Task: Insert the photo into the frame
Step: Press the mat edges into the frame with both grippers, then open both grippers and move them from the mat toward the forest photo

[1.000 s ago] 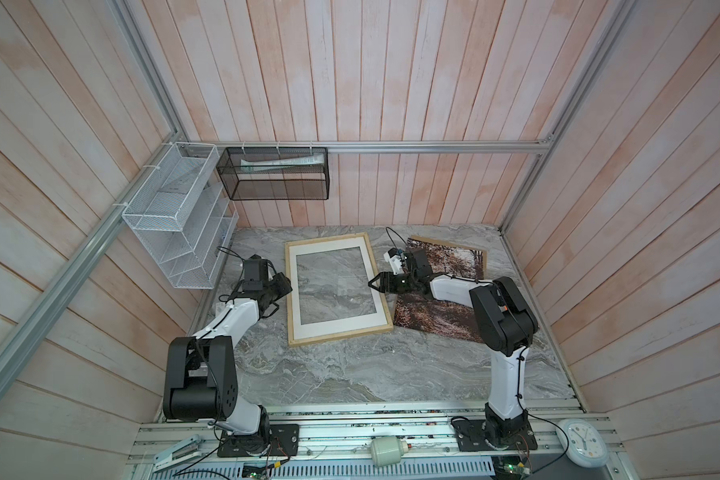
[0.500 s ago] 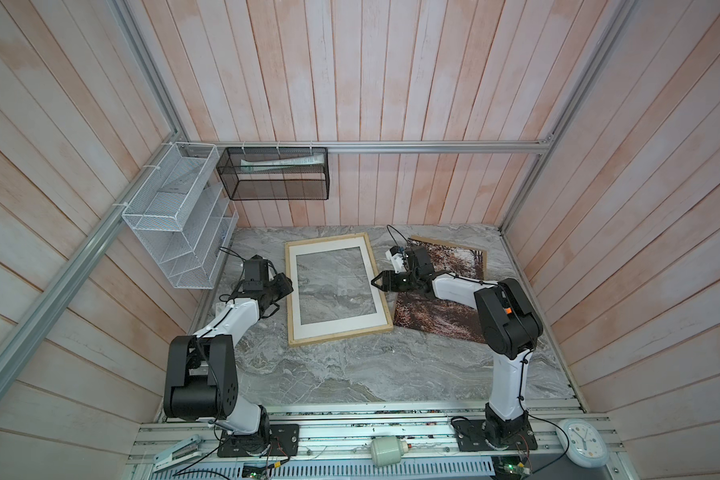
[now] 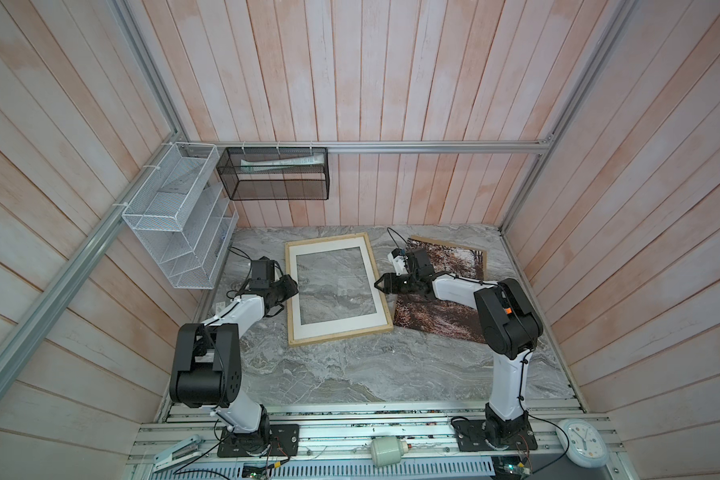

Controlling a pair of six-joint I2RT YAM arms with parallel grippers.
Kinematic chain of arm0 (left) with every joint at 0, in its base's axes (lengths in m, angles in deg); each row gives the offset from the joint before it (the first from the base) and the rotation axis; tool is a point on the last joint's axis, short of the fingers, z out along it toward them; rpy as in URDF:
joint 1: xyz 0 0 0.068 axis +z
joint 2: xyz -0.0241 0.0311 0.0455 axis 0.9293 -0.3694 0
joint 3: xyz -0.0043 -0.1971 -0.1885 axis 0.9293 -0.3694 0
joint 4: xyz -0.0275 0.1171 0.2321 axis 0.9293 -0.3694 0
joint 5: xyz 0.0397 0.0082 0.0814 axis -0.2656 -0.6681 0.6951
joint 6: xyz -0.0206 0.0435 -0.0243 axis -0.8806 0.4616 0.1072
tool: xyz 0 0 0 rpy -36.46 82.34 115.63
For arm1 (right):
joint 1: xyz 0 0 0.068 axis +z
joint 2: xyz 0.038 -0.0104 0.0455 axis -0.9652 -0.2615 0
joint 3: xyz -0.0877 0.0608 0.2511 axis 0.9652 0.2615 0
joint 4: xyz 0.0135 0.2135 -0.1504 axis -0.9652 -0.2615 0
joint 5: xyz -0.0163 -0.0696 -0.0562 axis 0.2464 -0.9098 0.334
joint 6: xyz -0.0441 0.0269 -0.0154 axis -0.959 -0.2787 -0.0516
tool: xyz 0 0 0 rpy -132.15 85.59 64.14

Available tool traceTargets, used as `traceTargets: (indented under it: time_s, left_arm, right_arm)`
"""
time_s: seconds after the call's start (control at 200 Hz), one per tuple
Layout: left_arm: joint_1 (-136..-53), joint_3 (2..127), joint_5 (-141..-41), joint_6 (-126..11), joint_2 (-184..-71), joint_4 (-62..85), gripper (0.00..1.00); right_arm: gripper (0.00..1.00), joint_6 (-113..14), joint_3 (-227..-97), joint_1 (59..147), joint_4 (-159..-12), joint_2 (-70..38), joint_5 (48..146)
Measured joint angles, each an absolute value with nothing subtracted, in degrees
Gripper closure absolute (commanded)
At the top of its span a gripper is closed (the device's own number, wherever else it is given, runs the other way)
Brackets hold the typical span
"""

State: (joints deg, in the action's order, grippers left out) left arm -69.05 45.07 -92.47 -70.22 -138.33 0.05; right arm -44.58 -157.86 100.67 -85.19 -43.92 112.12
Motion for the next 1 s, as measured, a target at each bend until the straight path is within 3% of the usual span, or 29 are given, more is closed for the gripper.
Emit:
traceTargets:
  time_s: [1.0]
  left_arm:
    - [-68.7, 47.2, -91.8, -69.1, -145.8, -0.7, 0.53]
  right_arm:
    - [0.61, -42.9, -149.5, 101.4, -80.6, -42.6, 115.9]
